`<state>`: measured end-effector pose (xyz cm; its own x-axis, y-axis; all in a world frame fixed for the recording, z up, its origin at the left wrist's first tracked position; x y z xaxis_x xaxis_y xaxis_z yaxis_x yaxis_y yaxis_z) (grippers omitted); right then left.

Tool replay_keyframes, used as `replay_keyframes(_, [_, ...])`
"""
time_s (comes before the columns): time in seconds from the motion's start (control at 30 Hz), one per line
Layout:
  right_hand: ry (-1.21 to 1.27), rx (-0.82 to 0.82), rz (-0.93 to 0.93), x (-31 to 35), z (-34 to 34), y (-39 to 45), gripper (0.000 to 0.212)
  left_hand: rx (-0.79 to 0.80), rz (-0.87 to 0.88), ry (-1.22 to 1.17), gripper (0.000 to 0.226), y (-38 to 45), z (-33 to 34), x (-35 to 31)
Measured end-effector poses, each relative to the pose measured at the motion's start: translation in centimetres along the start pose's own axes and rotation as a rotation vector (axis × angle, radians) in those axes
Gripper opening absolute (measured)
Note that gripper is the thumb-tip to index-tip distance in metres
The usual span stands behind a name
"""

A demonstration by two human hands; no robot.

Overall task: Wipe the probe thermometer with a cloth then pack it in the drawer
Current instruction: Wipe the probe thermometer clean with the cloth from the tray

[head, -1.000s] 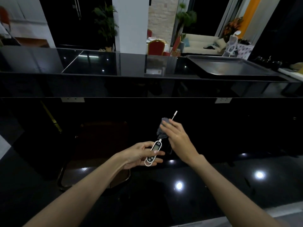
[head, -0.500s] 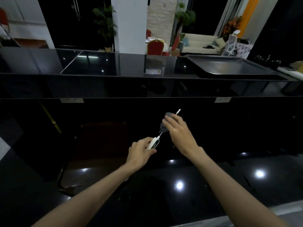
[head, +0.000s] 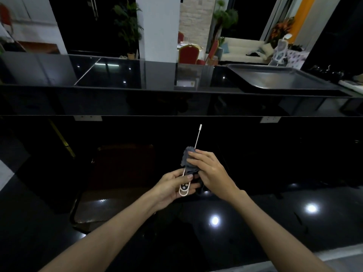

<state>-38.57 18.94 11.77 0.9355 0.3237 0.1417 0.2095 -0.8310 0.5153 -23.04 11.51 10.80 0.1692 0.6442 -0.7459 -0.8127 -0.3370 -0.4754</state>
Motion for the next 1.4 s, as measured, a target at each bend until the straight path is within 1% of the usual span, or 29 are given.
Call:
replay_keyframes(0.07, [0.020, -0.023, -0.040, -0.4, -0.8, -0.2, 0.041, 0.051, -0.039, -0.029, 0.035, -0.2, -0.3, 0.0])
replay_keyframes(0.13, [0.020, -0.094, -0.042, -1.2, -2.1, 0.1, 0.037, 0.084, -0.064, -0.064, 0.036, -0.5, -0.7, 0.0])
replay_keyframes(0.23, [-0.033, -0.283, 0.101, -2.8, -3.8, 1.9, 0.041, 0.141, -0.102, -0.019, 0.038, -0.9, -0.9, -0.3])
replay_keyframes(0.3, [-0.076, -0.352, 0.205, -3.8, -4.4, 3.4, 0.046, 0.178, -0.121, 0.026, 0.038, -1.0, -0.7, -0.4])
replay_keyframes(0.37, [-0.081, -0.327, 0.228, -4.5, -3.9, 4.3, 0.046, 0.198, -0.128, 0.034, 0.039, -1.1, -0.6, -0.5])
replay_keyframes(0.5, [-0.040, -0.251, 0.162, -3.2, -1.4, 2.9, 0.039, 0.185, -0.131, 0.048, 0.036, -1.1, -1.2, -0.4])
replay_keyframes(0.63, [0.104, -0.067, -0.048, 0.4, 0.6, 0.7, 0.039, 0.129, -0.122, 0.008, 0.038, -0.9, -2.4, -0.1])
replay_keyframes(0.67, [0.124, -0.053, -0.084, 0.7, 0.4, 0.7, 0.037, 0.120, -0.123, 0.004, 0.039, -0.9, -2.8, 0.0])
replay_keyframes(0.7, [0.123, -0.071, -0.103, 0.6, -0.1, 1.0, 0.037, 0.115, -0.126, -0.003, 0.038, -0.9, -3.1, 0.1])
replay_keyframes(0.77, [0.065, -0.190, -0.059, -0.4, -1.4, 2.2, 0.037, 0.128, -0.138, -0.014, 0.038, -1.0, -3.6, 0.1])
replay_keyframes(0.83, [-0.020, -0.337, 0.092, -1.8, -2.6, 3.5, 0.040, 0.158, -0.152, 0.002, 0.041, -1.1, -3.6, -0.1])
replay_keyframes(0.9, [-0.050, -0.402, 0.232, -3.0, -3.0, 4.3, 0.046, 0.182, -0.162, 0.032, 0.043, -1.2, -3.4, -0.2])
replay_keyframes(0.97, [-0.021, -0.384, 0.275, -3.3, -2.4, 4.7, 0.050, 0.197, -0.170, 0.047, 0.043, -1.1, -3.1, -0.2])
replay_keyframes(1.03, [0.016, -0.373, 0.277, -2.8, -1.4, 4.7, 0.050, 0.200, -0.174, 0.046, 0.041, -0.9, -3.0, 0.1])
replay_keyframes(1.17, [0.142, -0.437, 0.284, -0.8, -0.4, 4.0, 0.046, 0.195, -0.166, -0.003, 0.035, -0.8, -2.9, 0.5])
replay_keyframes(1.23, [0.214, -0.443, 0.279, 0.1, 0.1, 3.6, 0.047, 0.176, -0.147, -0.028, 0.032, -0.7, -2.9, 0.4])
replay_keyframes(1.3, [0.296, -0.411, 0.268, 1.2, 0.6, 3.3, 0.049, 0.132, -0.117, -0.047, 0.029, -0.6, -2.8, 0.1])
replay_keyframes(1.4, [0.397, -0.331, 0.258, 2.1, 0.8, 2.7, 0.052, 0.074, -0.080, -0.023, 0.034, -0.4, -3.0, -0.3])
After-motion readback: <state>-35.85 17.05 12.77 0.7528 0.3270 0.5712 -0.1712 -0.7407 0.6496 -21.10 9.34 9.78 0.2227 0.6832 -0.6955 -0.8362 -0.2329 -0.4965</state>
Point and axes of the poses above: each hand's wrist, its own y-axis towards the middle knuckle, its own z-axis out of the palm, x = y × z, the point moved 1 cm from there along y, towards the middle knuckle, and after that the axes turned 11 degrees about -z, right-handed, at the moved point
